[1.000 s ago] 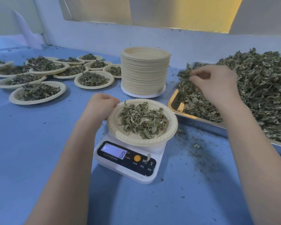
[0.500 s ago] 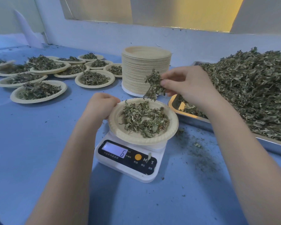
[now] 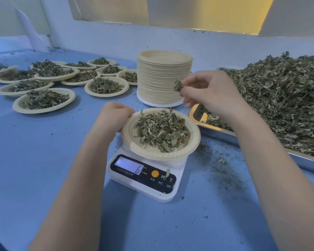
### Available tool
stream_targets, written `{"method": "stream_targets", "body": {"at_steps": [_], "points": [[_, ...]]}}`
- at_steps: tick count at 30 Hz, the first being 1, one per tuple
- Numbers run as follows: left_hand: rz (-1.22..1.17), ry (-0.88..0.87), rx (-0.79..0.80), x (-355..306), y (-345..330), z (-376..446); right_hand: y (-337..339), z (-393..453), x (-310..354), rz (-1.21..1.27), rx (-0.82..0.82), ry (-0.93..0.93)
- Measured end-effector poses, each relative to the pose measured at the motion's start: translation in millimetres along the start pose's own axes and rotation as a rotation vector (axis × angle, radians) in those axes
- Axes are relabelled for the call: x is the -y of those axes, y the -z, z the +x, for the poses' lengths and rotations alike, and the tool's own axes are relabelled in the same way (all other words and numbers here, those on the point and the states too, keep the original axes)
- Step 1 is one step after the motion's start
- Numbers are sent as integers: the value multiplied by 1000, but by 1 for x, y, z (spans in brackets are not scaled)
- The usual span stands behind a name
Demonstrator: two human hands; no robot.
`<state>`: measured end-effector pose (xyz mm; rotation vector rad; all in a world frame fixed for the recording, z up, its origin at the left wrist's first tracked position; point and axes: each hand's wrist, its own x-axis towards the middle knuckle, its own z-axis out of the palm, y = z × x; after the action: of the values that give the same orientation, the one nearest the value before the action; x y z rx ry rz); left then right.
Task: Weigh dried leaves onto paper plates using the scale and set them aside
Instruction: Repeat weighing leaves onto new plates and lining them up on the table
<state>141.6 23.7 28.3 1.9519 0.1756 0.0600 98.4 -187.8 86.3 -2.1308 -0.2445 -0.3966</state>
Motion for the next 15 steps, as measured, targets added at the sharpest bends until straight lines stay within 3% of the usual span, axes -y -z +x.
{"method": "stream_targets", "body": {"at_steps": [6,12,15], "points": [[-9,0,-2,1,0,1,7,6,-12,-68,-140,-32],[-14,-2,3,1,0,1,12,11,-22,-221,-156,-44],[-23,2,8,1,1,1,16,13,-32,-301,-287,-52]]}}
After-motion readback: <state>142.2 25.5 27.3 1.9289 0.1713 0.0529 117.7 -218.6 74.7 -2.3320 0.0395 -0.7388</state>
